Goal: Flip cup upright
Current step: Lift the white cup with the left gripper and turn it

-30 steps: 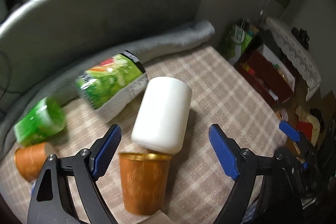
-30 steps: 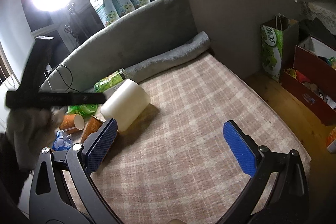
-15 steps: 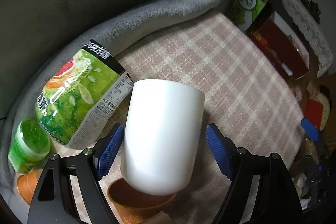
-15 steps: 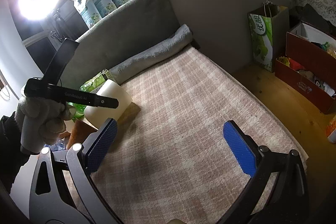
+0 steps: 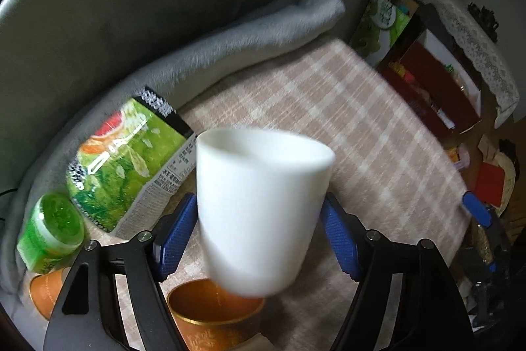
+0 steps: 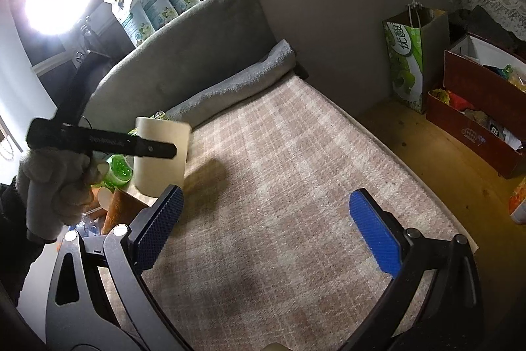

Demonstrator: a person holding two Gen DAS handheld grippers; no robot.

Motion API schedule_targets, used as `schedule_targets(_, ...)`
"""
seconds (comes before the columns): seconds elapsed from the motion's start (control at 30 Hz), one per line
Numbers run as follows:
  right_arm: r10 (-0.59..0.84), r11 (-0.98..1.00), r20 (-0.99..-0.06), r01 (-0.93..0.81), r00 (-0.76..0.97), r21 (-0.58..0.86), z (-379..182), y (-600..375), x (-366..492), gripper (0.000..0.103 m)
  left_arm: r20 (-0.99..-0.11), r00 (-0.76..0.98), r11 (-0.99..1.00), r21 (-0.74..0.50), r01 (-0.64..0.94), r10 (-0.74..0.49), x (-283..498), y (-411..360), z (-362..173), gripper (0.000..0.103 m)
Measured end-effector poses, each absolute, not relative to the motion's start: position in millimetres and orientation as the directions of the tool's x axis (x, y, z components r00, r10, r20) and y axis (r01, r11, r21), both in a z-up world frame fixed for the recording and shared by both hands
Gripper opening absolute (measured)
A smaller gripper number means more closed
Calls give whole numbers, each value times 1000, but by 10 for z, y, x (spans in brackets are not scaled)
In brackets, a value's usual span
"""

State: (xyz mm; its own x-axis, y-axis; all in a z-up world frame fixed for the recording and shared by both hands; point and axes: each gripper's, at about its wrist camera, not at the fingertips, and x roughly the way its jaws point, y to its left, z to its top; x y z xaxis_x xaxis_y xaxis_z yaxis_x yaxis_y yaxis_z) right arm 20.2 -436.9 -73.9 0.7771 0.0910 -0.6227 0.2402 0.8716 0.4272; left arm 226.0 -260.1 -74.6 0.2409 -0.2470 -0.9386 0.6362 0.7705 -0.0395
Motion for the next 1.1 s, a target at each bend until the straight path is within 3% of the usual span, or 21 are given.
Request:
schedule_targets(0.7,145,912,-543,101,827,397,-247,-3882,-27,103,-818,426,817,-90,570,-388,1304,-1569,199,74)
schedule_targets(0.87,186,919,-528,43,828,391,-176,-3661,-64,103,-824,440,846,-84,527,-356,883,-1177,133,74)
schedule_targets(1.1,240,927,-529,-30,814,375,-142,-3329,-73,103,-872,338,875,-183,448,-355,389,-692,-255,74)
